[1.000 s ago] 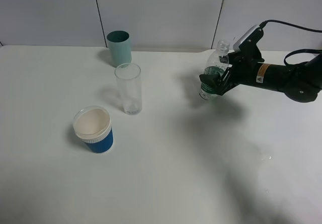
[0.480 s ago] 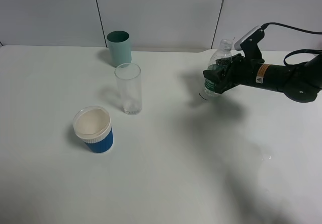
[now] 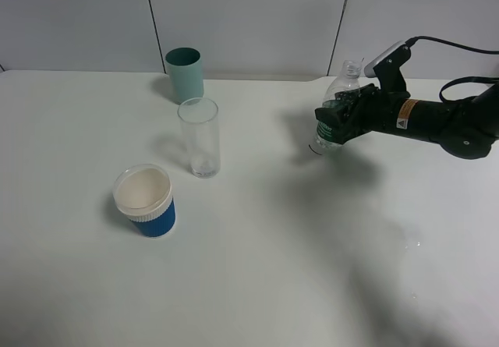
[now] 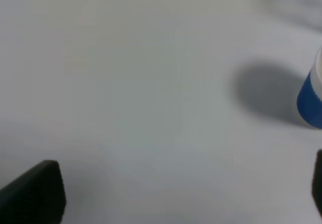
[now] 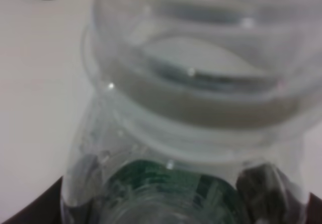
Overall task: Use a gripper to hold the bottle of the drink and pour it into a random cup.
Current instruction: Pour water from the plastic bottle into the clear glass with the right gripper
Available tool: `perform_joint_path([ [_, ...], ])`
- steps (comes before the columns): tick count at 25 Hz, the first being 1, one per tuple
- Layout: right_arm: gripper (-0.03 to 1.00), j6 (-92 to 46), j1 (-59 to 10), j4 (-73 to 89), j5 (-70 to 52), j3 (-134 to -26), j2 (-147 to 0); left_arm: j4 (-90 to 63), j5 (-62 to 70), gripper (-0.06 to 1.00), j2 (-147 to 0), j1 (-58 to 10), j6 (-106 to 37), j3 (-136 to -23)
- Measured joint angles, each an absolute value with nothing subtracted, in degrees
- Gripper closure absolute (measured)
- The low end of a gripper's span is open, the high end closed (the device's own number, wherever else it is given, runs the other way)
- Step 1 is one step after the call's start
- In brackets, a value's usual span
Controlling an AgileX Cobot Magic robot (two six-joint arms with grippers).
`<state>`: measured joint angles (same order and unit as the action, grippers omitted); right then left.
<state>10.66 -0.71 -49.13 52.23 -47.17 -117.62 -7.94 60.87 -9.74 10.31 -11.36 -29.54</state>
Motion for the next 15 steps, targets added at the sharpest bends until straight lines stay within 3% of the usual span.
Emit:
perform_joint_path([
  [15,0.41,10.7,-3.7,-46.6,48.8,-47.1,-114.4,-7.9,60.9,-0.05,-9.7,10.3,-11.4,-29.5],
])
